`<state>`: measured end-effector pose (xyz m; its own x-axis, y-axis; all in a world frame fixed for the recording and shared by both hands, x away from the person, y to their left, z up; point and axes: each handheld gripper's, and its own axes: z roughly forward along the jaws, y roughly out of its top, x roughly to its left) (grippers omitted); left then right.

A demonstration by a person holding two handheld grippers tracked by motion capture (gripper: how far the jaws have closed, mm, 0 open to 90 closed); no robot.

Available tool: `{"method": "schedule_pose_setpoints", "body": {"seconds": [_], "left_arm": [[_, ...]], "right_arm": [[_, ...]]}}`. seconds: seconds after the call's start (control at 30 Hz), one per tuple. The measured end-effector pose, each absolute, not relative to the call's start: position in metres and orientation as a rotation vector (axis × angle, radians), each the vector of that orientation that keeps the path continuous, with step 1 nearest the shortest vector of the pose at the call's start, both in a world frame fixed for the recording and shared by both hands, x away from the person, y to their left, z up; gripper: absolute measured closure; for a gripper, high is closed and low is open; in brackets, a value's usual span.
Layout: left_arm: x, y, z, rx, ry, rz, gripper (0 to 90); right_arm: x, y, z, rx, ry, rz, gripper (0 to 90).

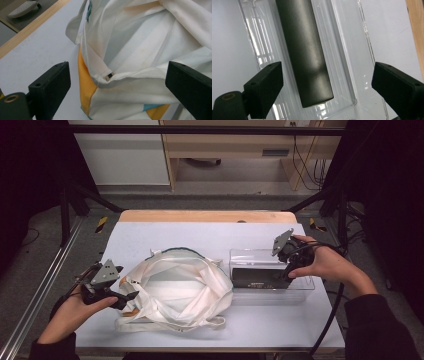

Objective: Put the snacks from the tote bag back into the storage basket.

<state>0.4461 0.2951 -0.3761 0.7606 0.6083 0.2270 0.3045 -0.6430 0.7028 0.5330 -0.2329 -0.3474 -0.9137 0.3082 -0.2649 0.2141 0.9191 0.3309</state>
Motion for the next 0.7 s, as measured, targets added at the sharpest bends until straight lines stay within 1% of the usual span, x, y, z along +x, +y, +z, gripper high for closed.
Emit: {"method": "schedule_pose_setpoints", "body": {"seconds": [0.07,0.3,0.7], "left_arm": [[0.446,0.296,-0.376,2.287,0.683,0.597,6.1],[0.446,0.297,-0.376,2.292,0.685,0.601,6.0],[0.444,0.302,-0.375,2.258,0.714,0.62,5.1]], "right_arm": [[0.532,-0.232,-0.346,0.413,2.751,0.445,12.3],[0.531,-0.223,-0.339,0.525,2.664,0.499,12.1],[0.516,-0.208,-0.326,0.882,2.444,0.72,12.1]]}}
